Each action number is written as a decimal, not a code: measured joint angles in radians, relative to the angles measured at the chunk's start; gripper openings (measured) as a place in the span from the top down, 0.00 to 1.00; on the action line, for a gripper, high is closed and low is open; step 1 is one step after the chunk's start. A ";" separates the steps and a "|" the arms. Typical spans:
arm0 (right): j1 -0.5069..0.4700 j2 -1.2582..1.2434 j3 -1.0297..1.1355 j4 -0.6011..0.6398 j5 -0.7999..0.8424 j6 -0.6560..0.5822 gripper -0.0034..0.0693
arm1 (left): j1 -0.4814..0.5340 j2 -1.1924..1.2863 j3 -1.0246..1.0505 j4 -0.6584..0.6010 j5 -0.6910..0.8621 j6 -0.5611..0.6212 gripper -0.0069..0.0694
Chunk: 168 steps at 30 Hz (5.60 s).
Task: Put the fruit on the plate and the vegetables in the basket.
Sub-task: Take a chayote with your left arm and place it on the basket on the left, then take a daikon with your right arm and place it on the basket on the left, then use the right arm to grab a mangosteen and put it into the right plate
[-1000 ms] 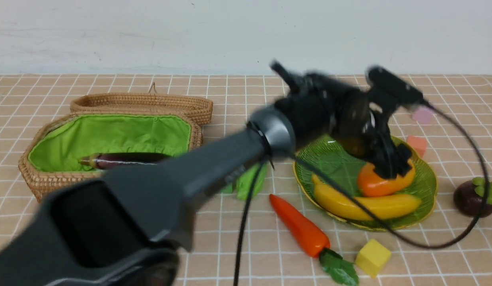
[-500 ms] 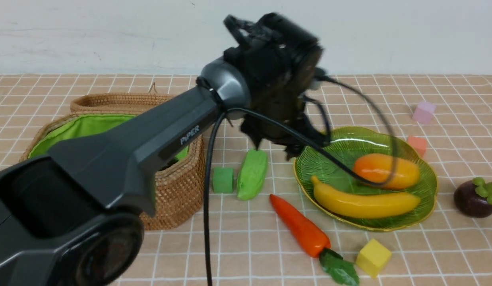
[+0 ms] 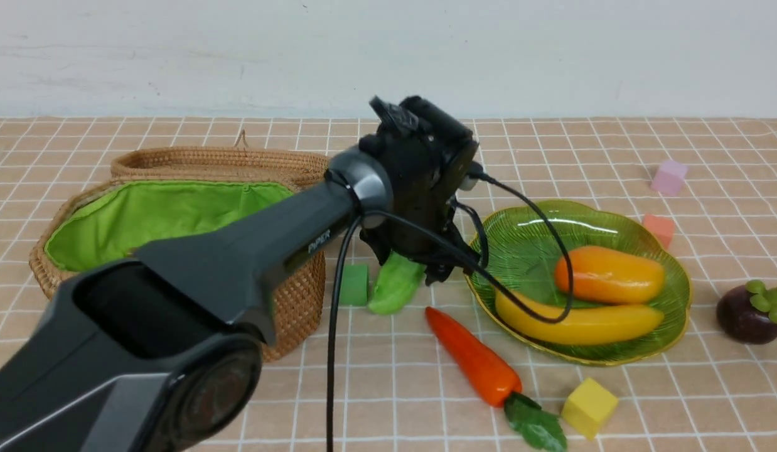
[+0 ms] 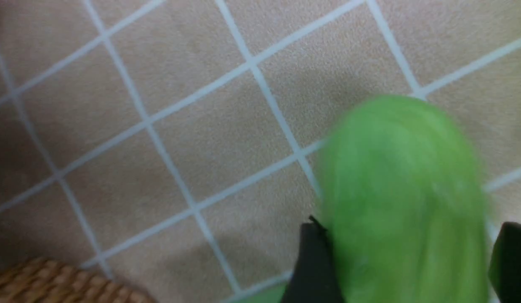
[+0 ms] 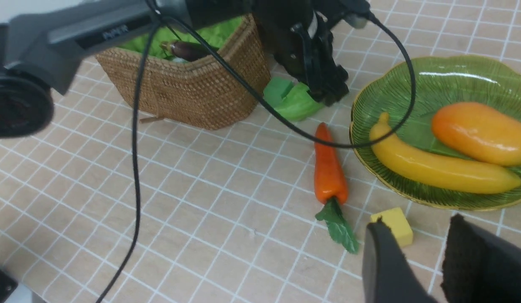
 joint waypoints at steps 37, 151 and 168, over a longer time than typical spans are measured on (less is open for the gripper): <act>0.000 -0.001 0.000 0.094 -0.178 -0.162 0.63 | 0.340 -0.775 0.721 -0.037 -0.074 0.967 0.34; -0.473 1.432 -1.207 0.485 0.000 -1.197 0.31 | 0.030 -2.150 1.616 -0.557 -0.418 0.452 0.93; -1.243 1.230 -0.594 0.413 0.062 -0.564 0.65 | 0.030 -2.150 1.616 -0.613 -0.403 0.534 0.92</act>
